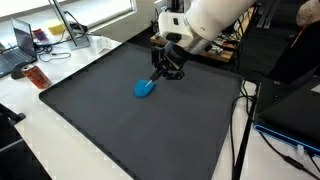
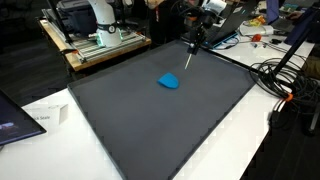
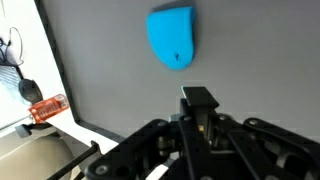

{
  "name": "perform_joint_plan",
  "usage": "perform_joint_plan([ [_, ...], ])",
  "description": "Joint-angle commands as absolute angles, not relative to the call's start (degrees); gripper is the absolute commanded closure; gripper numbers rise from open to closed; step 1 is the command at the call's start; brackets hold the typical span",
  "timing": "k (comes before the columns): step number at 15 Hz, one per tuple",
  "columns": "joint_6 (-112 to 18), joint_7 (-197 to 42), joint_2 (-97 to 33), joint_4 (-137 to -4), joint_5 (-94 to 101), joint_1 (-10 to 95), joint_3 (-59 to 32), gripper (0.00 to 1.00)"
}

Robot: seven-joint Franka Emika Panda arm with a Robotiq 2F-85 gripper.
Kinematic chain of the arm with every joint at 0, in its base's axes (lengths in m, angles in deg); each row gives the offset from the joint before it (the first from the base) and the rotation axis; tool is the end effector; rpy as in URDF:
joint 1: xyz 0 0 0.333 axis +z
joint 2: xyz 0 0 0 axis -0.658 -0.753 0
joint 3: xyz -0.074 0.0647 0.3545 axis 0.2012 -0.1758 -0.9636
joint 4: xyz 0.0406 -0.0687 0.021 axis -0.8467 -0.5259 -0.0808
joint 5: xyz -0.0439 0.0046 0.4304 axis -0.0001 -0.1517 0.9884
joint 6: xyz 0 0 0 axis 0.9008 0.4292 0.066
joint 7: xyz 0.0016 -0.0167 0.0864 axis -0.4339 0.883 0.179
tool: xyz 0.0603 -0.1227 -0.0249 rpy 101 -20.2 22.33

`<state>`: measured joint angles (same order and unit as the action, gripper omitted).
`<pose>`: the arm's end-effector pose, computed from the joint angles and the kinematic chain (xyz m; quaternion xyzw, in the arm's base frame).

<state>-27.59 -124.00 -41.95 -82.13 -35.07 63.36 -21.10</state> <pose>0.6344 0.2375 0.2688 0.9504 -0.0148 0.0772 0.3008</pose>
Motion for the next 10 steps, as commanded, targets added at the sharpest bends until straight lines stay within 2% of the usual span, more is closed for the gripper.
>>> perform_joint_plan([
  [1,-19.51,-126.71,-48.38,-74.07,-38.69,66.37,-20.79,0.97],
  [10,-6.87,-127.42,-62.13,-60.02,-46.55,70.20,-20.06,0.97],
])
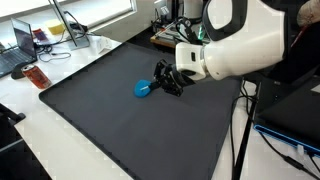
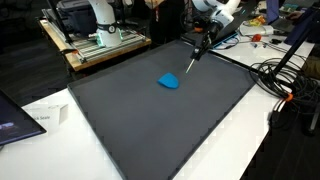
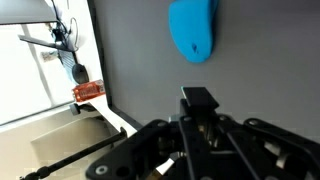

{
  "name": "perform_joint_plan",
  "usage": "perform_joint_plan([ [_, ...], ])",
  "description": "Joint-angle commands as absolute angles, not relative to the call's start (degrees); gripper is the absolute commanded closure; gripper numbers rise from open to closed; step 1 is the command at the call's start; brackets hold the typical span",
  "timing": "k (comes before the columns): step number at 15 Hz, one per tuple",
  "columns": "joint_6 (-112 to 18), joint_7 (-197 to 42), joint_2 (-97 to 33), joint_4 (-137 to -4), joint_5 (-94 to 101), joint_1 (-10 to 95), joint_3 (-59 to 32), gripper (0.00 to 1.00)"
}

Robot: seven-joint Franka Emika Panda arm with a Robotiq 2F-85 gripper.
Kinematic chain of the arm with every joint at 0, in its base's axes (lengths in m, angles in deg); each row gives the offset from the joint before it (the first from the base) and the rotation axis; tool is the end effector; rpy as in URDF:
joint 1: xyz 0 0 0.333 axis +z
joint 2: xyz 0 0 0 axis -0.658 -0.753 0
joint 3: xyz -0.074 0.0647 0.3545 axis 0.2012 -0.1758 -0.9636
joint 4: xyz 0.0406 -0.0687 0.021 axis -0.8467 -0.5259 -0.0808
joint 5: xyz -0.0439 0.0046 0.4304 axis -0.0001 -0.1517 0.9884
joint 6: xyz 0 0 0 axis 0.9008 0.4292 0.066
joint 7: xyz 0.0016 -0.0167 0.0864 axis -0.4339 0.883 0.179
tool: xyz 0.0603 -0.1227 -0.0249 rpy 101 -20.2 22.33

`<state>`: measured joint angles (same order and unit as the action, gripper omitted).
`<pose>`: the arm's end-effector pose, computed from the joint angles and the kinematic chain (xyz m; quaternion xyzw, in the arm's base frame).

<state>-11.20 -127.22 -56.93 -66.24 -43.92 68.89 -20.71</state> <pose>0.6657 0.2801 0.2123 0.8968 -0.0063 0.0708 0.4366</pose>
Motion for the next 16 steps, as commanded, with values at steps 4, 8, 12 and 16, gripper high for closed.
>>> perform_joint_plan([
  [4,-3.57,-126.25,-67.30,-54.72,-47.70,70.53,-20.09,0.97],
  [8,-1.80,-124.25,-71.14,-50.12,-46.83,70.19,-20.27,0.97],
  [12,-1.42,-119.75,-72.27,-46.72,-44.88,68.76,-20.86,0.97],
  [16,-1.38,-113.11,-72.11,-43.40,-41.55,66.37,-20.89,0.97],
])
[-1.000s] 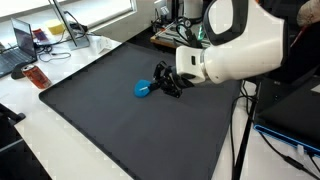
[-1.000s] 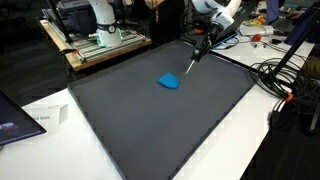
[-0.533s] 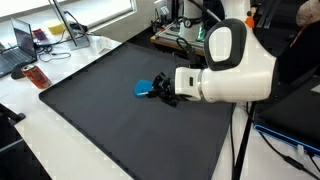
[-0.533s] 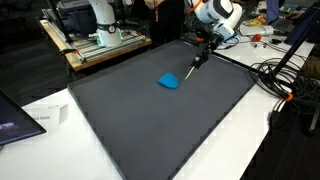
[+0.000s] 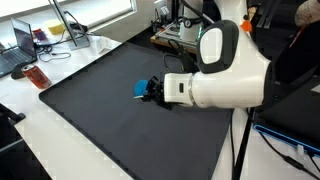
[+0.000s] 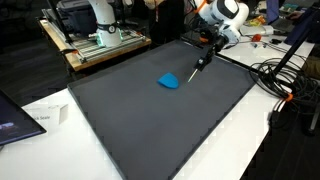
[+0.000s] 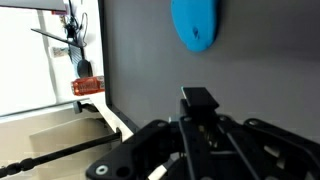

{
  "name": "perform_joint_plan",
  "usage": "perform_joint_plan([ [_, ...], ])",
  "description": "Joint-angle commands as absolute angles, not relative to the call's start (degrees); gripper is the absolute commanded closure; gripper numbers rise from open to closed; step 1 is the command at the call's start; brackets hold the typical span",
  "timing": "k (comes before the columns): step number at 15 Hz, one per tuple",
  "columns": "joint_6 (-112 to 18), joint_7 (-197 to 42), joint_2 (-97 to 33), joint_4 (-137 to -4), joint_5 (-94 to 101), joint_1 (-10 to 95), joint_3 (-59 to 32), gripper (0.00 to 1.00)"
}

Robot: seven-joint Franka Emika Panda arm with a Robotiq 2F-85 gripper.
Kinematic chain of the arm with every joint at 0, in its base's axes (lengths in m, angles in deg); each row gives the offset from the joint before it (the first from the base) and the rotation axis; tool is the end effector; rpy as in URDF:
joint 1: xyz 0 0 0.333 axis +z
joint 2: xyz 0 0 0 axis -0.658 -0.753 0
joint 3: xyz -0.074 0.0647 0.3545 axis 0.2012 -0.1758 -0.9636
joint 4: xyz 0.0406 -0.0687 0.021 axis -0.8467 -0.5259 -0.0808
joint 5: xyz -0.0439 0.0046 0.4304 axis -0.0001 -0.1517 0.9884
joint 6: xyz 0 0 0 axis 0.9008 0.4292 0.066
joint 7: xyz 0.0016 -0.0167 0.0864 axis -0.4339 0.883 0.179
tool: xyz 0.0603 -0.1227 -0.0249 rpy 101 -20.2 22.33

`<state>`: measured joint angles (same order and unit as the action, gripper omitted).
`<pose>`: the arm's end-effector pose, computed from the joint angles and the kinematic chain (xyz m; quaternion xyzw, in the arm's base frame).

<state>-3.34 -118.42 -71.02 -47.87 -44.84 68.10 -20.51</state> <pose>0.7212 0.2787 0.1667 0.8803 0.0144 0.0228 0.4737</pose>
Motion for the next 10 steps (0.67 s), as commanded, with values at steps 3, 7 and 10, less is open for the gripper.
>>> perform_joint_plan([
  [3,-0.62,-108.10,-72.14,-41.24,-37.67,64.70,-20.64,0.97],
  [7,-0.86,-102.74,-71.30,-40.70,-32.15,62.69,-20.08,0.97],
  [10,-1.78,-100.27,-70.04,-41.62,-29.64,59.80,-21.33,0.97],
])
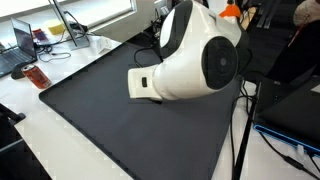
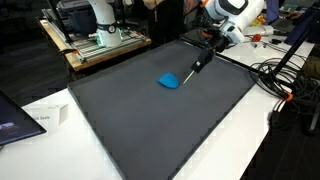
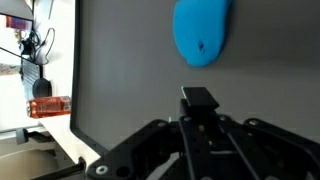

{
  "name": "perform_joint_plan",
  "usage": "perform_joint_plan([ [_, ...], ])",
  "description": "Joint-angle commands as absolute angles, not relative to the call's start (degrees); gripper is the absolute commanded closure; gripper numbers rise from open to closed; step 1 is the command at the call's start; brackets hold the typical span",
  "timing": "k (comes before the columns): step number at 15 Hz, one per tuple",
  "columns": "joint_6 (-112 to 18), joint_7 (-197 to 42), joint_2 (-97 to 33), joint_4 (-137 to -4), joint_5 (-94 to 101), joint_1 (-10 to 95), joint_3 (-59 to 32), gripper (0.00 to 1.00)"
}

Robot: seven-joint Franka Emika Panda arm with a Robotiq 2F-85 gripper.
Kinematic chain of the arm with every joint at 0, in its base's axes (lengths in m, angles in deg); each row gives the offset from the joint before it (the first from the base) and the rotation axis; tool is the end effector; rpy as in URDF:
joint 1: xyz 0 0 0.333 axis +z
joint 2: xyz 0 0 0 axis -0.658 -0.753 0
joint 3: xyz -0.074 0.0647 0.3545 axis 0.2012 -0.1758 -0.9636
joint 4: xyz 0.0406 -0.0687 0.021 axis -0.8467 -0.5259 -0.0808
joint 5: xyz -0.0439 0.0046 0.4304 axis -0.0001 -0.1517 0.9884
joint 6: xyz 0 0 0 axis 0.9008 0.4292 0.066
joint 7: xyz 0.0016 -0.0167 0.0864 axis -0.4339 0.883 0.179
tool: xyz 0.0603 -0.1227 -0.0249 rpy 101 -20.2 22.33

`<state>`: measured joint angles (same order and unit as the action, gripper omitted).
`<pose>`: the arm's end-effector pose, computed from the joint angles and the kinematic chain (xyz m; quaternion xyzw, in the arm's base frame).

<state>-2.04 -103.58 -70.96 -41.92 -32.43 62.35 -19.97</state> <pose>0.7539 0.2232 0.1955 0.9202 0.0257 -0.0810 0.3822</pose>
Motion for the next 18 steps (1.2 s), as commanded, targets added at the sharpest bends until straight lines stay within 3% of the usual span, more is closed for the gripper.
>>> perform_joint_plan([
  [1,-2.20,-99.55,-69.51,-42.09,-28.96,59.06,-21.43,0.97],
  [18,-8.87,-82.18,-62.69,-46.44,-9.13,49.55,-19.80,0.97],
])
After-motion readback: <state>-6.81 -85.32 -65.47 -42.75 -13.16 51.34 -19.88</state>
